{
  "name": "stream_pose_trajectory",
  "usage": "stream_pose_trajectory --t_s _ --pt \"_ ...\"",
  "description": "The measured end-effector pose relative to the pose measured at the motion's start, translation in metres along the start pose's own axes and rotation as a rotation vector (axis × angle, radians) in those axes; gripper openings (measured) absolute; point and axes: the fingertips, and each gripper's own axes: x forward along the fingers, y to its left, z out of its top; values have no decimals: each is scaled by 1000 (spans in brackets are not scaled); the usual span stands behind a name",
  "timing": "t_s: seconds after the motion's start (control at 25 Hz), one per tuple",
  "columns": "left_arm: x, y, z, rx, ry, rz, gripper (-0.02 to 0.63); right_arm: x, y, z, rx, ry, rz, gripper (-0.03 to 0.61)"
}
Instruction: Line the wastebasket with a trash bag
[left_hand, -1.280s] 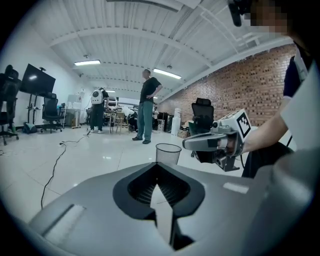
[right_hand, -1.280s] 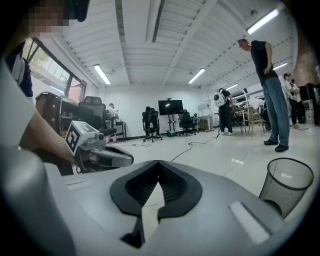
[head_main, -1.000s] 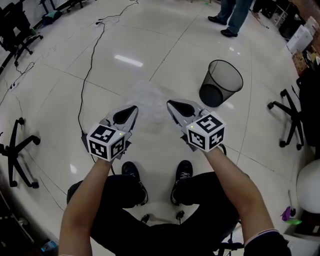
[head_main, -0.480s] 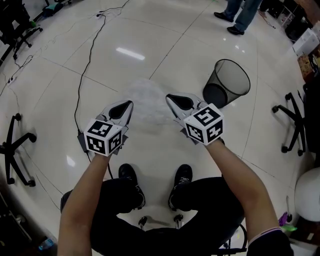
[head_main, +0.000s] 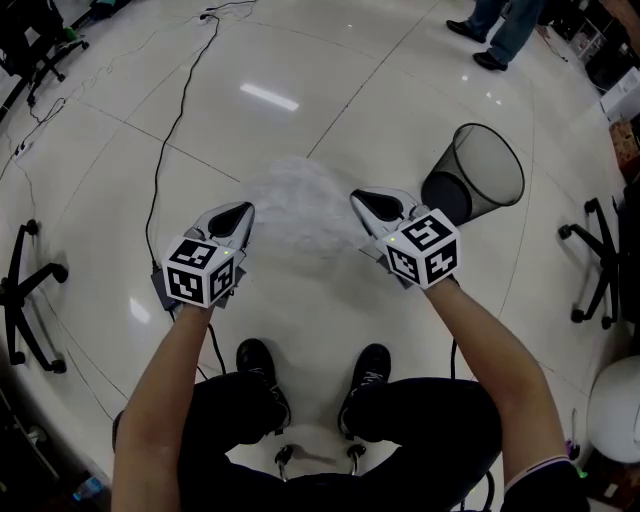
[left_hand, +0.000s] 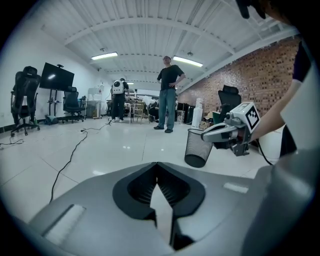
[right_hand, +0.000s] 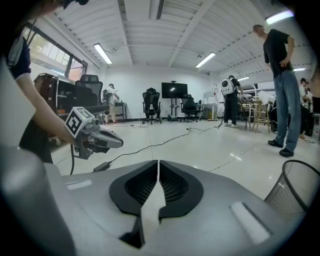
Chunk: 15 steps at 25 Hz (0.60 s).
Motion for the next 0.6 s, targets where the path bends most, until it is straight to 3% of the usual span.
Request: stream_pose_trajectory --t_s 0.32,0.6 --pt "19 25 -46 -16 79 2 75 21 -17 -38 16 49 21 55" --pt "21 43 -101 34 169 36 127 24 -19 -85 17 100 11 73"
